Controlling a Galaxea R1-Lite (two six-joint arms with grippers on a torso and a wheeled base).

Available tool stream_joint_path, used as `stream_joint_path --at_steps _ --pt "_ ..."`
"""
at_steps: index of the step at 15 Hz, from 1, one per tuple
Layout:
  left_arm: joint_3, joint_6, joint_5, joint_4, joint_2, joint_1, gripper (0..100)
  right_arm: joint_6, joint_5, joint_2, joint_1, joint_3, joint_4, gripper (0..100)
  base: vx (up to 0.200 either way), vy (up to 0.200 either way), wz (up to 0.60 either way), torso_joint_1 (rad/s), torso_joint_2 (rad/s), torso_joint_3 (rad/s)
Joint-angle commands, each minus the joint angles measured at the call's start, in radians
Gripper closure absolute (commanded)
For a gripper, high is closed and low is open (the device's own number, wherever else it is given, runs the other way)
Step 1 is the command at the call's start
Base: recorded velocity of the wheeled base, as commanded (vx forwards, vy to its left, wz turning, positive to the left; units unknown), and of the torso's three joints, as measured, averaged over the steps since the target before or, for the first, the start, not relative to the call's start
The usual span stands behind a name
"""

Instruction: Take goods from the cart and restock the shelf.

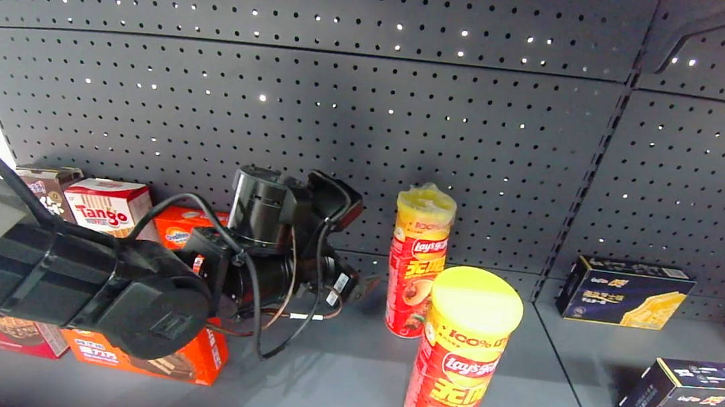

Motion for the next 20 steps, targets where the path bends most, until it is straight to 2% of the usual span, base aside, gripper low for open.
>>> stream_joint_path --at_steps 1,20 --pt "-0.018 0.0 0.005 0.001 0.033 0.0 0 0.0 0.0 0.001 0.001 0.0 0.0 0 0.0 0.0 0.0 0.0 0.0 0.0" --pt "-0.139 -0.001 0.003 0.06 0.122 -0.014 0 0.0 0.0 0.001 0.001 0.0 0.0 0 0.0 0.0 0.0 0.0 0.0 0.0"
